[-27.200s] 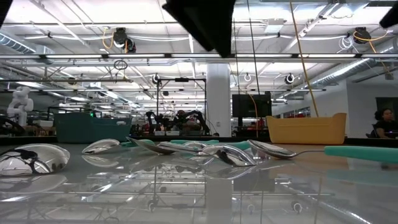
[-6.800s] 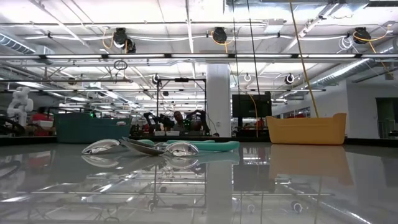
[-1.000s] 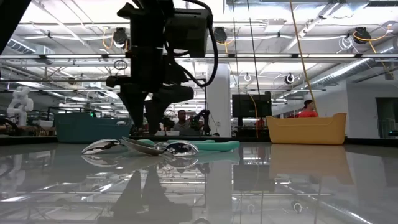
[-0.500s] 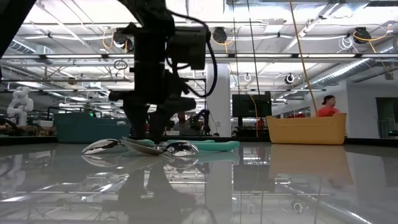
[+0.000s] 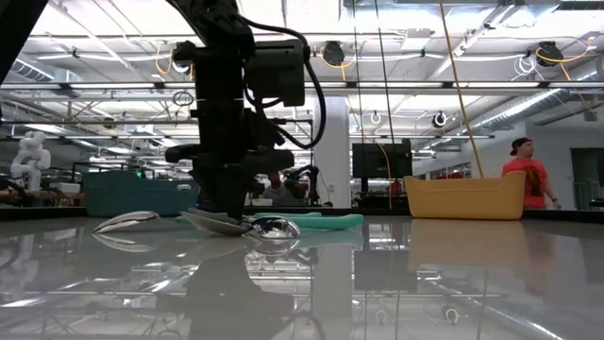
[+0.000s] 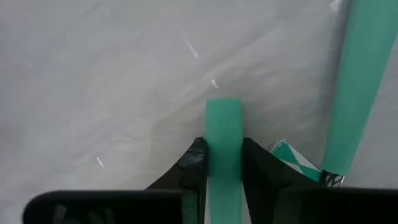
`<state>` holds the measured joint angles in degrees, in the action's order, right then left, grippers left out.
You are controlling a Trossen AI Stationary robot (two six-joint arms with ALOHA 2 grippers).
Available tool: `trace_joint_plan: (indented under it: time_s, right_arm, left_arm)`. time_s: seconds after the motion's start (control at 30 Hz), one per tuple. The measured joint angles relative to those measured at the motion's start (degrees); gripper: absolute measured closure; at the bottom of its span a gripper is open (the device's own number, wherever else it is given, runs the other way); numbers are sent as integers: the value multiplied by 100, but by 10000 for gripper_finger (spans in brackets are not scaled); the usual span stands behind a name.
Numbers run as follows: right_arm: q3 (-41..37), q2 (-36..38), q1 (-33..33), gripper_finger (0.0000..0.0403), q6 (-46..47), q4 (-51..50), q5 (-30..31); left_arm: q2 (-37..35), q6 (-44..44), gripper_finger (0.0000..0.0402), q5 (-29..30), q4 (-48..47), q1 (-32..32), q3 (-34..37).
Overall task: Sort silverware by color (type)
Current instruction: Put the green spoon into the blue bin
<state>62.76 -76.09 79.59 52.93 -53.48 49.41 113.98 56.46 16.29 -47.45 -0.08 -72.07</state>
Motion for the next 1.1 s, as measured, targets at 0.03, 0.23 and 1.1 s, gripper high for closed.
trace_joint_plan:
  time_s: [0.03, 0.23, 1.1]
  right_arm:
    - [0, 0, 0, 261, -51, 0, 35]
    - [-2, 0, 0, 261, -348, -12, 354]
    - [-2, -2, -276, 261, -1175, -591, 1388]
  left_arm:
    - [4, -41, 336, 23, -2, -3, -7]
    - [50, -277, 336, 170, -421, -11, -339]
    - [41, -1364, 336, 4539, -4118, 603, -2674]
